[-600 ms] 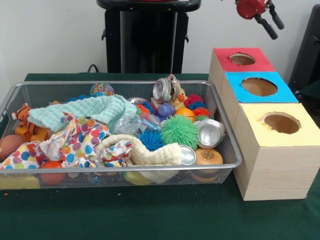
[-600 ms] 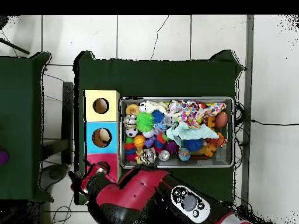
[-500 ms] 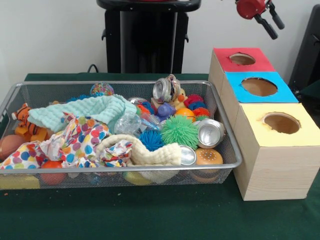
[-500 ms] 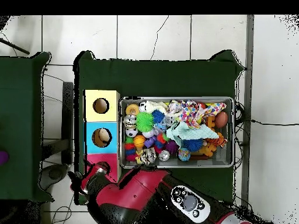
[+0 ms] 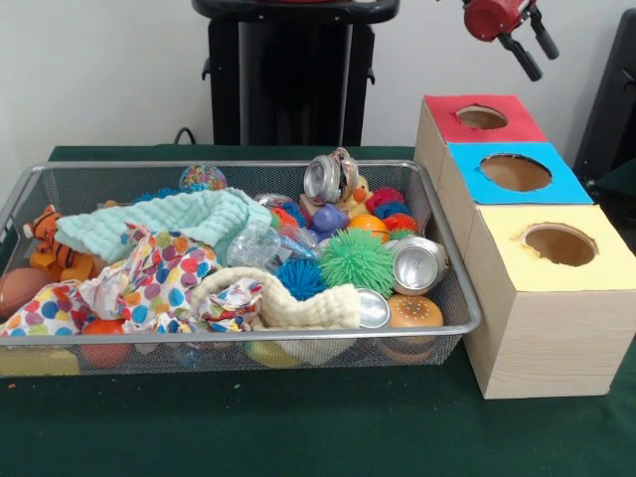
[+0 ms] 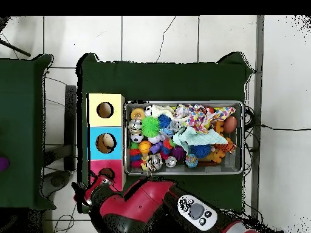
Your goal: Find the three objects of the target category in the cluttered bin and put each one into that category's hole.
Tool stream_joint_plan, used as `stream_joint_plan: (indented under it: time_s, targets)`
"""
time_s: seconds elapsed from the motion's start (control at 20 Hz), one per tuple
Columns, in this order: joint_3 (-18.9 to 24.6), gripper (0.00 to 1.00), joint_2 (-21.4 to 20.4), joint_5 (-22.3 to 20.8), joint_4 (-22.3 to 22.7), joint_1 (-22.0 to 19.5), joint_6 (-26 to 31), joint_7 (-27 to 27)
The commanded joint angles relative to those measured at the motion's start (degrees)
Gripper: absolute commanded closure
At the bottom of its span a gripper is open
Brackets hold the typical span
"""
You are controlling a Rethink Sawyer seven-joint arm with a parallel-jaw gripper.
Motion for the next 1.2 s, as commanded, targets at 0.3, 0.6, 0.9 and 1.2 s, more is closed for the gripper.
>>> stream_joint_plan:
  time_s: [0.3, 0.6, 0.9, 1.2]
  targets:
    - [-2.8, 0.0, 4.0, 1.1, -0.9, -1.7, -0.6, 10.1]
    - [0.3, 0.0, 10.7, -3.0, -4.2, -9.1, 5.7, 6.2]
    - [0.5, 0.0, 18.9, -9.3, -8.2, -15.6, 11.1, 0.5]
    - [1.9, 0.0, 24.3, -12.6, -10.7, -19.9, 15.5, -2.2]
